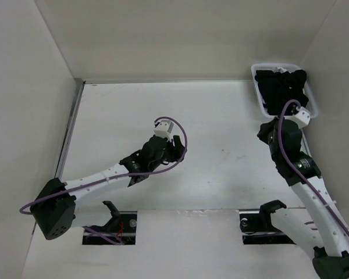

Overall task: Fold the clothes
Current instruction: Grab the tank top from the pile

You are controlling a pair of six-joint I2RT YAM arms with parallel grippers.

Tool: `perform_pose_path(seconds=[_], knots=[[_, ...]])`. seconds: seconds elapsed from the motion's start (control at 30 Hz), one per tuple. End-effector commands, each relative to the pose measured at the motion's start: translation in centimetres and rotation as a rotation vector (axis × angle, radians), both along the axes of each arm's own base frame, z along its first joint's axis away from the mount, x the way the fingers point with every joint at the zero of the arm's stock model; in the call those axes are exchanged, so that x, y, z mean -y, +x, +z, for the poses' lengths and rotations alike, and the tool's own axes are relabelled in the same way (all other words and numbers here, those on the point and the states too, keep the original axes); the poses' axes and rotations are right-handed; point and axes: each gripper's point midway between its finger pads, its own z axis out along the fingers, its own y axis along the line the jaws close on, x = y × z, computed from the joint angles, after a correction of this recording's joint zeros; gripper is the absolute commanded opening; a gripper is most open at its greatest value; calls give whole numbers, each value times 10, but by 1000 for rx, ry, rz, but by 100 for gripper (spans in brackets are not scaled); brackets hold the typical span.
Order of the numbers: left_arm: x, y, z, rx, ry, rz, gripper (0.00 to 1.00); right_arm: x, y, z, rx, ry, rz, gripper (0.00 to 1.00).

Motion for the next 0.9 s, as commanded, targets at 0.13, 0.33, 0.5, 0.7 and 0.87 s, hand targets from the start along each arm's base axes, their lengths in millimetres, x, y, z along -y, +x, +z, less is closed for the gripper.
perform_pose_path(seconds=[0.13, 0.33, 0.5, 0.7, 0.87], knots=[[16, 7, 12, 30, -77, -49, 42, 14, 52, -1, 28, 44, -5, 2], [19, 13, -2, 4, -65, -60, 39, 37, 85, 14, 79, 55, -43, 18], [31, 9, -10, 5, -54, -85, 41, 76, 120, 9, 80, 48, -130, 48], [22, 12, -13, 38, -56, -68, 43, 121, 207, -22, -13, 64, -141, 0], [15, 15, -15, 75, -62, -63, 42, 166, 270, -45, -39, 74, -207, 35]])
